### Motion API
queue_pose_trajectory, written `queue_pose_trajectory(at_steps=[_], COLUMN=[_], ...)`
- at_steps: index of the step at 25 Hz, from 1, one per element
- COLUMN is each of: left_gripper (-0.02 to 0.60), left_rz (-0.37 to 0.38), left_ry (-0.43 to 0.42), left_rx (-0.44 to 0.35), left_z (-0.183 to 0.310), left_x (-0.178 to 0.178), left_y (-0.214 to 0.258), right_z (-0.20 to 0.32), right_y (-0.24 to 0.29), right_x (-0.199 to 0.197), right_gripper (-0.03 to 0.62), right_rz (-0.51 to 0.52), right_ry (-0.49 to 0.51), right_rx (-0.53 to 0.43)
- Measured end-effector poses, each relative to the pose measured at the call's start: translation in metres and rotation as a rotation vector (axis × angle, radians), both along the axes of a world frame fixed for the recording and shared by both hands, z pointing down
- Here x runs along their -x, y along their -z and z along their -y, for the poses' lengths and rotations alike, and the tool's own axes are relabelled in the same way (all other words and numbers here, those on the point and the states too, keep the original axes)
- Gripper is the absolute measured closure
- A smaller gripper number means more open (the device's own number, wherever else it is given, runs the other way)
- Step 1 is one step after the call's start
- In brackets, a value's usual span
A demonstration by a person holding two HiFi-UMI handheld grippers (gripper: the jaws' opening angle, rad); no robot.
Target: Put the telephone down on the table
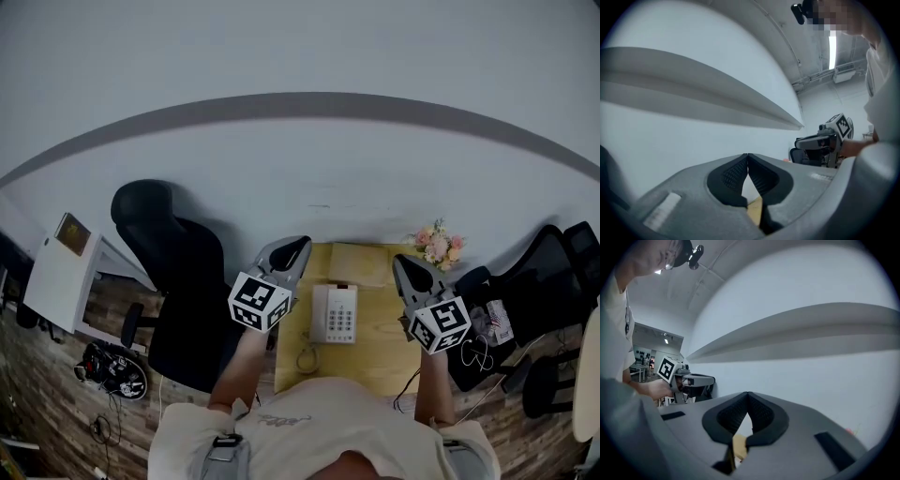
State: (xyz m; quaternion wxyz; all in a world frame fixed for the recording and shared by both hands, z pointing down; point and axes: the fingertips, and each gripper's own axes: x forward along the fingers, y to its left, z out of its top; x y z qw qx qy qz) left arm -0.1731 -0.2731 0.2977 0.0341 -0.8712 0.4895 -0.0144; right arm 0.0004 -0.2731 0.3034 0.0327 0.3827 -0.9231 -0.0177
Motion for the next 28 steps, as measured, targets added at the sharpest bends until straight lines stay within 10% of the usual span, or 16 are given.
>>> queue_pose_trajectory(at_steps=[5,15,28], left_gripper=[0.565,0.565,0.565], left_rz=[0.117,0.077,0.044], left_ry=[0.056,0.055,0.020], left_rx=[-0.033,0.093,0.072], left_z=[-0.004,-0.023,-0.036], left_x=[0.007,0.019,0.021], left_y=[0.002,-0.050,-0.039], right_z=[-0.001,-0.018,-0.023], right_y=[0.005,-0.036,-0.032], right_x=[0.012,0.019,0.021], right_gripper=[0.592,0.592,0.592], right_rz=[-0.041,-0.040,-0.037], right_ry=[-0.005,0.010,0.000], right_rx=[-0.050,0.078,0.070])
